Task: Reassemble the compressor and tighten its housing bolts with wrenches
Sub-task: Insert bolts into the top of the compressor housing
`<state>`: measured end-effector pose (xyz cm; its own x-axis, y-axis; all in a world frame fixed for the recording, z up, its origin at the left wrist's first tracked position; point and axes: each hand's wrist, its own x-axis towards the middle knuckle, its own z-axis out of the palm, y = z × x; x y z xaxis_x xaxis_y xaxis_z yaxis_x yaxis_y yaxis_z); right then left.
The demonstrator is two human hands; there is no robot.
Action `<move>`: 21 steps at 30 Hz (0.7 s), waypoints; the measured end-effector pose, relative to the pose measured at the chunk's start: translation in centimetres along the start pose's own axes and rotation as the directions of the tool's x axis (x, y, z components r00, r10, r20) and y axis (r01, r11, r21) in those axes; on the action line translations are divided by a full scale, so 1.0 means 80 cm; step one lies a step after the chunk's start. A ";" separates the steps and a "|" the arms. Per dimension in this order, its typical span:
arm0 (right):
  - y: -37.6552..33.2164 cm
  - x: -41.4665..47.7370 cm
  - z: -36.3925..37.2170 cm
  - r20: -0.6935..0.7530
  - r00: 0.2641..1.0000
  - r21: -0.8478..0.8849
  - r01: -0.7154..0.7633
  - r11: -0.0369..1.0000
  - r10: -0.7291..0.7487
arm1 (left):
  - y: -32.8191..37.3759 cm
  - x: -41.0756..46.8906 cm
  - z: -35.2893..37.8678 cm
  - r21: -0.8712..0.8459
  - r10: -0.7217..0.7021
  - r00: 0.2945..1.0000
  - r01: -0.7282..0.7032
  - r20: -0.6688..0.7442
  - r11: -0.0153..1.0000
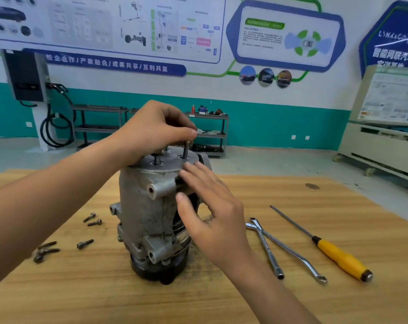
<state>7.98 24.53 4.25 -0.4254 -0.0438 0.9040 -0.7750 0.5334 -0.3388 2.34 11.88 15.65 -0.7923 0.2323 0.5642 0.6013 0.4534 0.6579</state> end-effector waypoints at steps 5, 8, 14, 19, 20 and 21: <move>-0.002 0.000 0.002 -0.006 1.000 0.020 -0.014 1.000 0.014 | 0.000 -0.001 0.000 0.019 -0.015 1.000 0.015 -0.027 1.000; -0.002 0.000 0.002 -0.007 1.000 0.020 -0.019 1.000 0.020 | 0.006 0.003 0.002 -0.031 -0.040 0.999 0.041 0.033 0.999; -0.001 0.000 0.001 0.009 1.000 0.027 -0.017 0.999 0.017 | 0.000 0.005 0.002 0.065 -0.046 0.999 0.046 -0.013 0.997; 0.001 0.001 0.002 0.015 0.999 0.031 -0.029 0.999 0.029 | 0.008 0.000 -0.013 0.026 0.034 0.997 -0.036 0.066 0.999; 0.000 0.001 0.002 0.014 1.000 0.032 -0.027 0.999 0.027 | 0.008 0.001 -0.016 0.011 0.021 0.997 -0.022 0.080 1.000; 0.000 0.001 0.002 0.013 1.000 0.033 -0.023 0.999 0.023 | 0.008 0.002 -0.019 0.010 0.008 0.996 -0.009 0.086 1.000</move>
<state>7.89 24.39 4.28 -0.4487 -0.0426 0.8927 -0.7802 0.5058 -0.3680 2.74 10.91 16.91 -0.7935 0.3091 0.5243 0.6073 0.4600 0.6478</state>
